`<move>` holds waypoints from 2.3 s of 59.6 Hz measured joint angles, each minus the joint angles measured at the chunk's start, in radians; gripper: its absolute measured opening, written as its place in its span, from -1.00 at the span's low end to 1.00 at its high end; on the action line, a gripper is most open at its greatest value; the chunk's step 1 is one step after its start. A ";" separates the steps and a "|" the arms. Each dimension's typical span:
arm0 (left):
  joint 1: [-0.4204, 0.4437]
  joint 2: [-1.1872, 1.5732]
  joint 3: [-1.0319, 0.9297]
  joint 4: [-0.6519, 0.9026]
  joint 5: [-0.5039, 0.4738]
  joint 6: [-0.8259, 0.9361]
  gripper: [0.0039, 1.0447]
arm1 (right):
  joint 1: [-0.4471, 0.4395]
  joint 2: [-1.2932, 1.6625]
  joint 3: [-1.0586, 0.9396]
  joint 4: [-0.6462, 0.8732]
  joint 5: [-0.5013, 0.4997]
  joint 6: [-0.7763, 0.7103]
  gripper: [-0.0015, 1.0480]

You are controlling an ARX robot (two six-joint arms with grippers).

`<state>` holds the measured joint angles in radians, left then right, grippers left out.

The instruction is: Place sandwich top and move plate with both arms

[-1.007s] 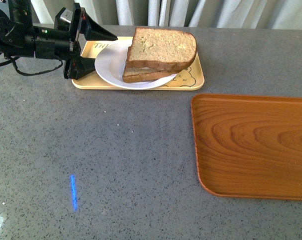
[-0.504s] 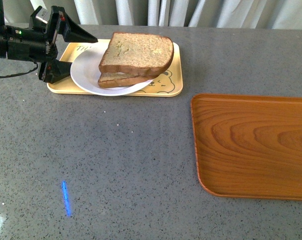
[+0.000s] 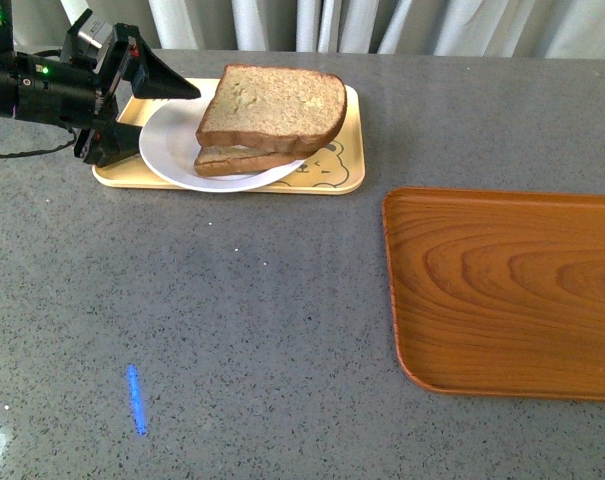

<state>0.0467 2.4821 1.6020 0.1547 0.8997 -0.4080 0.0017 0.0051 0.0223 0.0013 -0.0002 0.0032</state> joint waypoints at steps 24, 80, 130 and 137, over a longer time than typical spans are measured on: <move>0.013 -0.046 -0.027 -0.047 -0.037 0.143 0.83 | 0.000 0.000 0.000 0.000 0.000 0.000 0.82; 0.103 -0.837 -1.116 1.023 -0.753 0.380 -0.34 | 0.000 0.000 0.000 0.000 0.000 0.000 0.82; -0.044 -1.478 -1.537 0.771 -0.899 0.397 -0.98 | 0.000 0.000 0.000 0.000 0.000 0.000 0.82; -0.045 -1.568 -1.558 0.700 -0.900 0.397 -0.98 | 0.000 0.000 0.000 0.000 0.000 0.000 0.82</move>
<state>0.0017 0.9142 0.0444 0.8551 0.0002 -0.0113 0.0017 0.0051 0.0223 0.0013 -0.0002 0.0032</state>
